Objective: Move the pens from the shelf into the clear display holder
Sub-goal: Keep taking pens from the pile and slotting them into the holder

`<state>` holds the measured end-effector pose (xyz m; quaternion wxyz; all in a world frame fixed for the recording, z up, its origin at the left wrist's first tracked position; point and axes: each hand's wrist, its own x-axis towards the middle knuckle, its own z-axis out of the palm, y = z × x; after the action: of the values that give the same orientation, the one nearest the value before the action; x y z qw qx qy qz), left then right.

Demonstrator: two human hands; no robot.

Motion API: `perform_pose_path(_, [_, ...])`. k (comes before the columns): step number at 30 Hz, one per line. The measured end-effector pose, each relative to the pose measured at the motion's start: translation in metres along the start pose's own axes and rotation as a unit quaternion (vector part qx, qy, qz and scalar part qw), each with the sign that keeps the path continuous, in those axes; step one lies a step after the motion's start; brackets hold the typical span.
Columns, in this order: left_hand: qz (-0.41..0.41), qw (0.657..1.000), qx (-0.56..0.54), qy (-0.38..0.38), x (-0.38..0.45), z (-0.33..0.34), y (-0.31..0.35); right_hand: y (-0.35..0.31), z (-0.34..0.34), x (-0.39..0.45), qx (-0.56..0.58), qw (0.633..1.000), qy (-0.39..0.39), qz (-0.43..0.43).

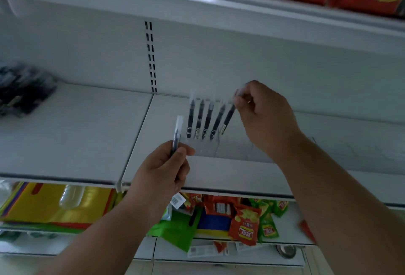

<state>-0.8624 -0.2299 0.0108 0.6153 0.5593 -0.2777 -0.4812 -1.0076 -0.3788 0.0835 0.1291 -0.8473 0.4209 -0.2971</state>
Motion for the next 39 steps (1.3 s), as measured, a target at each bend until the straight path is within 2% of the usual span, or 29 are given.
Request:
perform_pose_path(2, [0.003, 1.0, 0.001, 0.007, 0.001, 0.003, -0.001, 0.003, 0.009, -0.003, -0.01, 0.999, -0.044, 0.002])
perform_pose_path(5, [0.007, 1.0, 0.003, 0.009, 0.002, 0.008, 0.001, 0.01, 0.021, -0.009, -0.028, 0.997, -0.07, 0.034])
perform_pose_path(9, [0.019, 1.0, 0.011, 0.018, 0.006, 0.005, 0.006, 0.006, 0.012, -0.014, 0.011, 0.997, 0.001, 0.079])
perform_pose_path(11, [0.026, 0.999, 0.018, 0.012, 0.01, 0.005, 0.008, -0.003, 0.005, -0.019, 0.069, 0.994, 0.004, 0.081])
perform_pose_path(15, [0.034, 0.993, 0.095, -0.057, 0.012, 0.017, 0.008, -0.02, 0.007, -0.036, 0.172, 0.974, -0.111, 0.096])
perform_pose_path(17, [0.035, 0.982, 0.144, -0.117, 0.012, 0.023, 0.004, -0.023, 0.011, -0.045, 0.196, 0.97, -0.105, 0.1])
perform_pose_path(19, [0.054, 0.968, 0.192, -0.151, 0.014, 0.024, 0.004, -0.023, 0.01, -0.053, 0.237, 0.962, -0.066, 0.118])
perform_pose_path(21, [0.116, 0.947, 0.263, -0.145, 0.016, 0.019, 0.004, -0.021, 0.007, -0.06, 0.273, 0.952, -0.009, 0.141])
perform_pose_path(24, [0.239, 0.861, 0.437, -0.101, 0.013, 0.006, 0.009, -0.014, -0.006, -0.06, 0.293, 0.935, 0.102, 0.171])
perform_pose_path(26, [0.316, 0.794, 0.517, -0.05, 0.013, -0.001, 0.016, -0.008, -0.016, -0.052, 0.259, 0.939, 0.157, 0.165])
perform_pose_path(29, [0.401, 0.737, 0.544, -0.001, 0.024, -0.004, 0.012, 0.001, -0.023, -0.038, 0.163, 0.962, 0.179, 0.127])
perform_pose_path(33, [0.39, 0.712, 0.584, -0.028, 0.036, 0.0, -0.005, 0.002, -0.019, -0.028, 0.089, 0.982, 0.156, 0.062])
perform_pose_path(36, [0.366, 0.695, 0.617, -0.041, 0.039, -0.001, -0.018, 0.003, -0.012, -0.023, 0.013, 0.995, 0.096, 0.016])
perform_pose_path(39, [0.36, 0.694, 0.622, -0.035, 0.039, -0.001, -0.02, 0.007, -0.001, -0.016, -0.034, 0.999, 0.03, -0.007])
